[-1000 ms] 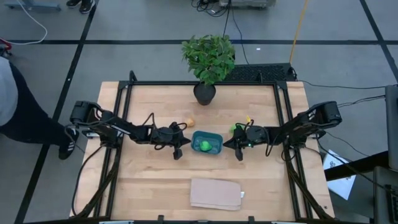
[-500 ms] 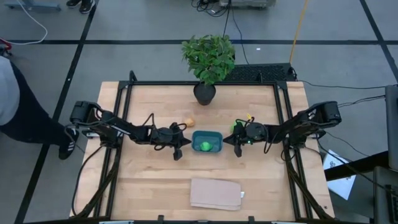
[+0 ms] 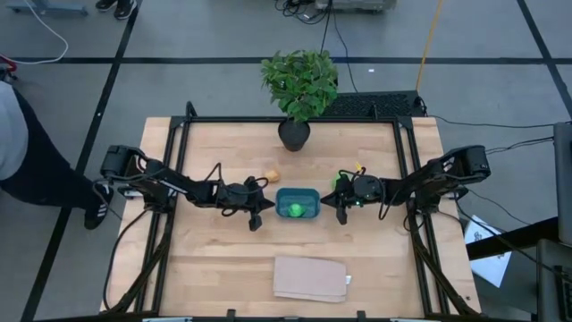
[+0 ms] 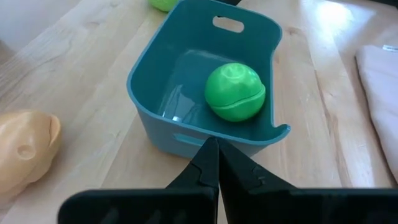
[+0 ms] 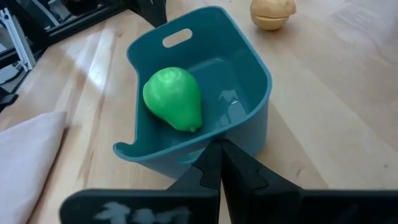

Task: Pick and placing Produce into tupperware
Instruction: Adjust the blue container, then put the lime into the blue container

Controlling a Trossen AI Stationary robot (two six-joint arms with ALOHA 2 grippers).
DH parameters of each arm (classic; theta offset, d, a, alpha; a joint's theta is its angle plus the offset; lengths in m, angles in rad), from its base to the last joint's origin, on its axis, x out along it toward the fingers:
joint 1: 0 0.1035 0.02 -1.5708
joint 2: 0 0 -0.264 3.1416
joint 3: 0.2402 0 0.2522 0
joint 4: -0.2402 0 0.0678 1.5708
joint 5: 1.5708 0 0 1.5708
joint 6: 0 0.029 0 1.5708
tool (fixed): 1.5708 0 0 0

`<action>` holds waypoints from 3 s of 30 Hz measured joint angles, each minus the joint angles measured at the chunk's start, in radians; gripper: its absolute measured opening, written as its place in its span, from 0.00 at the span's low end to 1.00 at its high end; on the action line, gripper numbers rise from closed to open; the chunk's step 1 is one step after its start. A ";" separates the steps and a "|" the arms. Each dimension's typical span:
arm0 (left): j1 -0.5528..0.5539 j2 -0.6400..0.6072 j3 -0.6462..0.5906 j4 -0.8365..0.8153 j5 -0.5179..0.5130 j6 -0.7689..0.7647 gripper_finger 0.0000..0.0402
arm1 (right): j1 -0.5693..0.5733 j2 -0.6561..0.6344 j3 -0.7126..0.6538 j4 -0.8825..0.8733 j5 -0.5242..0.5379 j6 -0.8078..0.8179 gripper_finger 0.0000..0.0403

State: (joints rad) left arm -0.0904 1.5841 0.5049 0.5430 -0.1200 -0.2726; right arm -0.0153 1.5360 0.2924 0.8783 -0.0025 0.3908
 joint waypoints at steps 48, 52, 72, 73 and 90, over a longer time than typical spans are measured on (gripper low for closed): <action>0.000 0.000 0.000 -0.056 -0.050 0.026 0.00 | -0.016 0.000 -0.001 -0.045 -0.026 0.016 0.00; 0.000 0.000 0.000 -0.090 -0.077 0.025 0.01 | -0.016 0.000 -0.001 -0.045 -0.026 0.016 0.00; -0.001 -0.301 0.000 -0.364 -0.213 0.182 0.00 | -0.017 -0.320 -0.125 -0.093 0.002 -0.010 0.00; -0.001 -0.327 -0.001 -0.381 -0.221 0.194 0.00 | -0.018 -0.337 -0.127 -0.103 0.003 -0.019 0.00; 0.020 -0.760 -0.043 -0.505 -0.290 0.376 0.00 | -0.053 -0.695 -0.129 -0.267 -0.002 -0.236 0.00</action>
State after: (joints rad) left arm -0.0700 0.8238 0.4621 0.0377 -0.4096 0.1034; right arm -0.0688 0.8410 0.1638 0.6115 -0.0040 0.1547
